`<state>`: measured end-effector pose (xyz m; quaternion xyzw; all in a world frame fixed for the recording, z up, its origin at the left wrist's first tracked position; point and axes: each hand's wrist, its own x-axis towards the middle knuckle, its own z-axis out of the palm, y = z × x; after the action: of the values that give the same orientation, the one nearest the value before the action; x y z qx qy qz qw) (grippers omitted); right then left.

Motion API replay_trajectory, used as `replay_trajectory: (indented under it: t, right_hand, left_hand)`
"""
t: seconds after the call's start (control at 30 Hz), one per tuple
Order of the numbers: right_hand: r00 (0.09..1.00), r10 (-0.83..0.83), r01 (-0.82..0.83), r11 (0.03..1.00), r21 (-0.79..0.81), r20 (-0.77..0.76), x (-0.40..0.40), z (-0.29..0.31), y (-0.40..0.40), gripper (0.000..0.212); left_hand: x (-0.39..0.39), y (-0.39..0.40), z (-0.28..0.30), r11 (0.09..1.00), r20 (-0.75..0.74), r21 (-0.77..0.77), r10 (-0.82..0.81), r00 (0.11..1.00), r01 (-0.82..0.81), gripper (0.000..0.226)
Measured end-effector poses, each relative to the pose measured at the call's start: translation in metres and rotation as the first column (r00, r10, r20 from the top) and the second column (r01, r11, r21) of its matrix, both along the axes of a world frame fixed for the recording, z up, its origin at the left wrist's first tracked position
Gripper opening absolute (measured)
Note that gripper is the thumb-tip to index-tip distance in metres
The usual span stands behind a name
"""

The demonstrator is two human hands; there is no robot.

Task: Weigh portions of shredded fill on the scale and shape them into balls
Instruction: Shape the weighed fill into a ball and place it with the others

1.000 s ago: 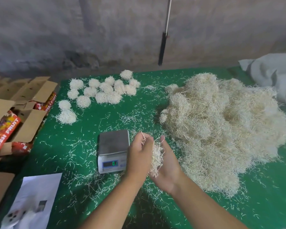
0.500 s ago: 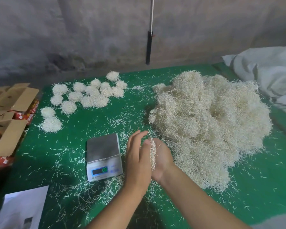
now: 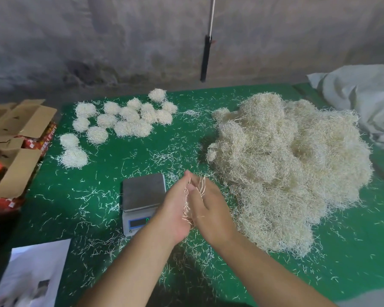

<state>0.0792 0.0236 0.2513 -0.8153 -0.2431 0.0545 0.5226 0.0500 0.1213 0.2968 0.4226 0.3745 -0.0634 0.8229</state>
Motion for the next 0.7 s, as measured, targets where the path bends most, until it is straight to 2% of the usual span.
replay_trajectory:
  t: [0.07,0.17,0.23,0.27,0.37,0.43,0.5,0.6,0.63,0.7]
  right_hand:
    - [1.000,0.011,-0.011,1.000,0.014,-0.010,-0.005,-0.002,0.009,0.026]
    - [0.984,-0.009,0.021,0.998,0.067,-0.177,-0.014,-0.013,0.018,0.028]
    - [0.953,-0.011,0.042,0.995,0.093,-0.304,-0.019,-0.021,0.021,0.031]
    - [0.918,0.004,0.051,0.990,0.128,-0.397,-0.021,-0.022,0.024,0.033]
    - [0.738,0.037,0.161,0.960,0.229,-0.674,-0.027,-0.020,0.034,0.043]
    - [0.662,0.031,0.210,0.951,0.225,-0.749,-0.031,-0.020,0.035,0.047]
    - [0.572,0.038,0.284,0.928,0.241,-0.820,-0.031,-0.018,0.030,0.056]
    - [0.351,0.122,0.407,0.873,0.269,-0.928,-0.026,-0.023,0.022,0.058]
    - [0.305,0.147,0.459,0.843,0.281,-0.941,-0.025,-0.023,0.022,0.053]
    - [0.238,0.203,0.569,0.763,0.305,-0.950,-0.024,-0.025,0.026,0.038]
  left_hand:
    - [-0.002,-0.003,-0.004,0.996,0.001,0.077,0.045,0.999,-0.045,0.047]
    - [-0.003,-0.001,-0.017,0.990,-0.021,0.129,0.061,0.998,-0.058,0.055]
    - [-0.004,0.004,-0.028,0.993,-0.009,0.112,0.042,0.999,-0.041,0.057]
    - [-0.004,0.007,-0.035,0.994,0.000,0.096,0.057,0.998,-0.056,0.056]
    - [-0.006,0.009,-0.057,0.989,-0.023,0.105,0.106,0.994,-0.104,0.049]
    - [-0.006,0.011,-0.071,0.988,-0.042,0.122,0.100,0.994,-0.094,0.043]
    - [-0.006,0.016,-0.080,0.960,-0.034,0.273,0.080,0.996,-0.068,0.036]
    - [-0.011,0.013,-0.092,0.795,0.143,0.607,-0.106,0.984,-0.002,0.042]
    - [-0.014,0.008,-0.098,0.690,0.164,0.723,-0.210,0.964,0.027,0.043]
    - [-0.021,0.002,-0.110,0.350,0.106,0.936,-0.372,0.922,0.034,0.030]
